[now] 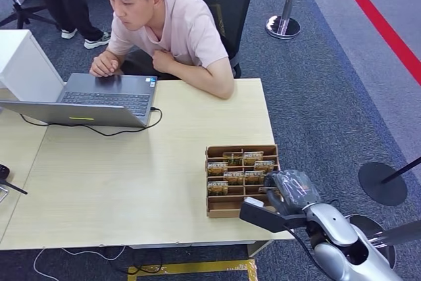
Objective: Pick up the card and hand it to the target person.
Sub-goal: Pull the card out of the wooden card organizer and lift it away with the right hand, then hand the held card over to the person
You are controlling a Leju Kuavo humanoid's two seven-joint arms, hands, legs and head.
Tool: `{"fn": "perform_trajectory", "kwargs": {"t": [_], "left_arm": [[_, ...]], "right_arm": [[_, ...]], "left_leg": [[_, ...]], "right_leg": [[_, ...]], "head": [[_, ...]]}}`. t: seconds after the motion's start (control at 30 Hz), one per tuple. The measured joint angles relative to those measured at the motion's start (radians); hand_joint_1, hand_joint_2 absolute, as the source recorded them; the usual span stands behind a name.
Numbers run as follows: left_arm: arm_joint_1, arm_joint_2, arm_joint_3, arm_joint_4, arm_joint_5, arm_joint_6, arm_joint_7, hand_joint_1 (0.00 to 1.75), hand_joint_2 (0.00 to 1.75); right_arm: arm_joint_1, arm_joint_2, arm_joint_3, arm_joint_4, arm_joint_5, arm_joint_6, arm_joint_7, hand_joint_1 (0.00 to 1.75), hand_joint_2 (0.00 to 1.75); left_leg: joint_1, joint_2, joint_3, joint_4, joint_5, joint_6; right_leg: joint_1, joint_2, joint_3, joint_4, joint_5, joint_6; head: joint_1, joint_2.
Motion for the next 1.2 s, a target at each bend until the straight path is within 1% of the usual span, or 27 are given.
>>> {"fn": "perform_trajectory", "kwargs": {"t": [0.37,0.5,0.73,0.93,1.07,1.2], "left_arm": [[0.000,0.000,0.004,0.000,0.000,-0.019,-0.013,0.00,0.00],[0.000,0.000,0.005,0.000,0.006,-0.009,-0.017,0.00,0.00],[0.001,0.000,0.012,0.000,0.006,-0.003,-0.016,0.00,0.00],[0.000,-0.006,0.018,0.000,0.005,0.000,-0.014,0.00,0.00],[-0.001,-0.008,0.021,0.000,0.005,0.000,-0.008,0.00,0.00],[-0.003,-0.009,0.021,0.000,0.004,-0.001,-0.002,0.00,0.00]], "right_arm": [[-0.002,0.012,0.000,0.008,0.012,-0.001,0.004,1.61,1.75],[0.009,0.017,-0.004,0.006,0.028,-0.023,-0.004,1.61,1.75],[0.016,0.023,-0.053,-0.050,0.002,-0.118,-0.090,1.61,1.75],[-0.050,0.034,-0.126,-0.112,-0.070,-0.171,-0.163,1.61,1.75],[-0.099,0.061,-0.141,-0.123,-0.079,-0.201,-0.195,1.61,1.75],[-0.136,0.102,-0.135,-0.117,-0.023,-0.269,-0.259,1.61,1.75]], "left_leg": [[0.000,0.000,0.000,0.000,0.000,0.000],[0.000,0.000,0.000,0.000,0.000,0.000],[0.000,0.000,0.000,0.000,0.000,0.000],[0.000,0.000,0.000,0.000,0.000,0.000],[0.000,0.000,0.000,0.000,0.000,0.000],[0.000,0.000,0.000,0.000,0.000,0.000]], "right_leg": [[0.000,0.000,0.000,0.000,0.000,0.000],[0.000,0.000,0.000,0.000,0.000,0.000],[0.000,0.000,0.000,0.000,0.000,0.000],[0.000,0.001,0.000,0.000,0.000,0.000],[0.000,0.001,0.000,0.000,0.001,0.001],[0.000,0.000,0.000,0.000,0.000,0.000]], "head": [[0.000,0.000],[0.000,0.000],[0.000,0.000],[0.000,0.000],[0.000,0.000],[0.000,0.000]]}}
